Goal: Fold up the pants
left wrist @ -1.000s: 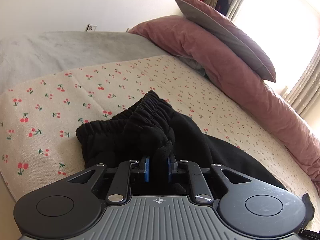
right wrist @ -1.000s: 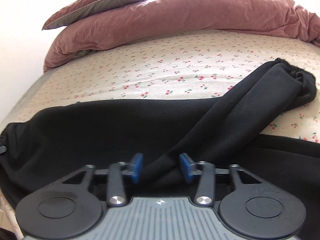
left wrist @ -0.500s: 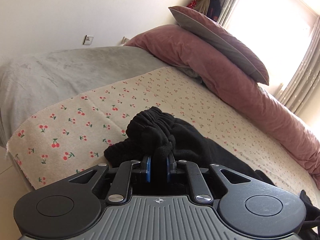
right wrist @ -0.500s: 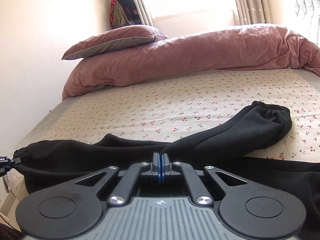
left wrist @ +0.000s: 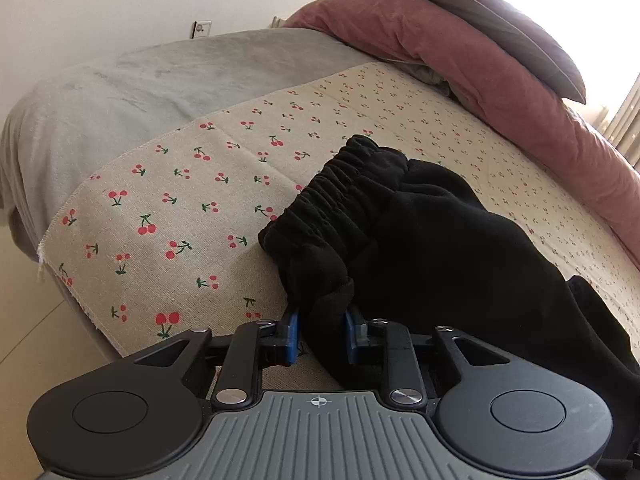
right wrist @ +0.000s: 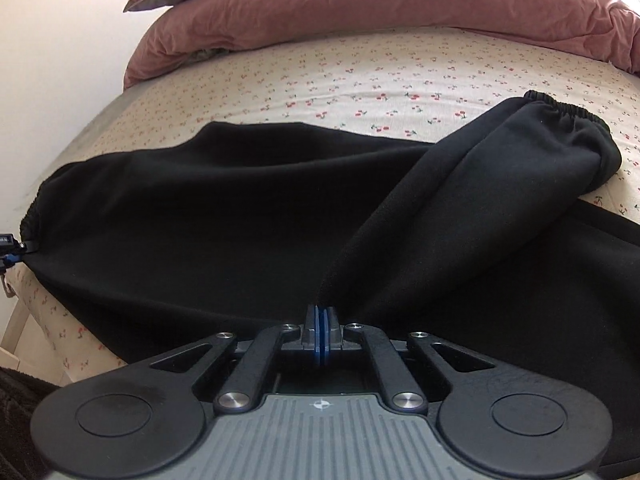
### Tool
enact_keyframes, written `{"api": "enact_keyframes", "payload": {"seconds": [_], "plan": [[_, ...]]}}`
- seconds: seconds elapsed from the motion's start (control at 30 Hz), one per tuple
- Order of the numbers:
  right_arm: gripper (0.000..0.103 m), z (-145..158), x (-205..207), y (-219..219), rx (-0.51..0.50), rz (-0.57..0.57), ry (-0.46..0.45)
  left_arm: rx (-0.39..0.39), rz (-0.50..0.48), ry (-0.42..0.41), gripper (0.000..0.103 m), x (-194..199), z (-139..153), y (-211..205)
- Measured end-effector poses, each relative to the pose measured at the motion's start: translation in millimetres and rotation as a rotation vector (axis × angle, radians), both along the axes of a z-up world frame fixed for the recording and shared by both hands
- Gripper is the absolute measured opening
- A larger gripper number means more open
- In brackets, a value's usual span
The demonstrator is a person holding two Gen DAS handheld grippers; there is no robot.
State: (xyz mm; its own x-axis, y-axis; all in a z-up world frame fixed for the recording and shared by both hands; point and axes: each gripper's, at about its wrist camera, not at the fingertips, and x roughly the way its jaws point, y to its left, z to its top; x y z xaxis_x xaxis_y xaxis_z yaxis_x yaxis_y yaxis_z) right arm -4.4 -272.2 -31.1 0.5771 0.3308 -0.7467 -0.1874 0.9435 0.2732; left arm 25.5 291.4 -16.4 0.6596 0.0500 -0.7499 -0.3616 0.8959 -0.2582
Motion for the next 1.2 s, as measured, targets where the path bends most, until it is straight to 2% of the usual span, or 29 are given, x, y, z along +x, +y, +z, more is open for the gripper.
{"api": "enact_keyframes", "payload": {"seconds": [0.03,0.07,0.1,0.13,0.17,0.2,0.3,0.43,0.57,0.7,0.87,1.03,1.2], "plan": [[0.002,1,0,-1,0.003,0.001,0.004,0.017,0.013,0.008,0.042,0,2,-1],[0.008,4,1,-3,0.013,-0.001,0.008,0.043,0.034,0.010,0.049,-2,6,-3],[0.023,8,0,-7,0.033,-0.013,0.012,0.071,0.051,0.004,0.060,-4,10,-5],[0.030,14,0,-11,0.043,-0.029,0.004,0.101,0.060,-0.004,0.065,-5,14,-8],[0.047,20,-2,-16,0.058,-0.040,-0.022,0.136,0.064,-0.014,0.066,-7,20,-13],[0.056,28,-4,-21,0.067,-0.050,-0.050,0.175,0.066,-0.027,0.067,-8,26,-19],[0.068,46,-5,-35,0.054,-0.099,-0.128,0.270,0.027,-0.075,0.077,-8,43,-41],[0.071,55,4,-54,0.028,-0.179,-0.168,0.287,-0.103,-0.153,0.085,0,62,-84],[0.074,55,22,-70,-0.018,-0.238,-0.182,0.207,-0.328,-0.208,0.089,15,64,-139],[0.075,51,44,-87,-0.037,-0.297,-0.172,0.181,-0.551,-0.200,0.090,33,48,-206],[0.077,40,72,-106,-0.037,-0.358,-0.140,0.101,-0.762,-0.169,0.090,45,23,-276],[0.080,22,101,-106,-0.044,-0.366,-0.127,-0.028,-0.887,-0.240,0.090,44,6,-315],[0.079,9,133,-91,-0.085,-0.342,-0.140,-0.161,-0.968,-0.212,0.089,51,-10,-345]]}}
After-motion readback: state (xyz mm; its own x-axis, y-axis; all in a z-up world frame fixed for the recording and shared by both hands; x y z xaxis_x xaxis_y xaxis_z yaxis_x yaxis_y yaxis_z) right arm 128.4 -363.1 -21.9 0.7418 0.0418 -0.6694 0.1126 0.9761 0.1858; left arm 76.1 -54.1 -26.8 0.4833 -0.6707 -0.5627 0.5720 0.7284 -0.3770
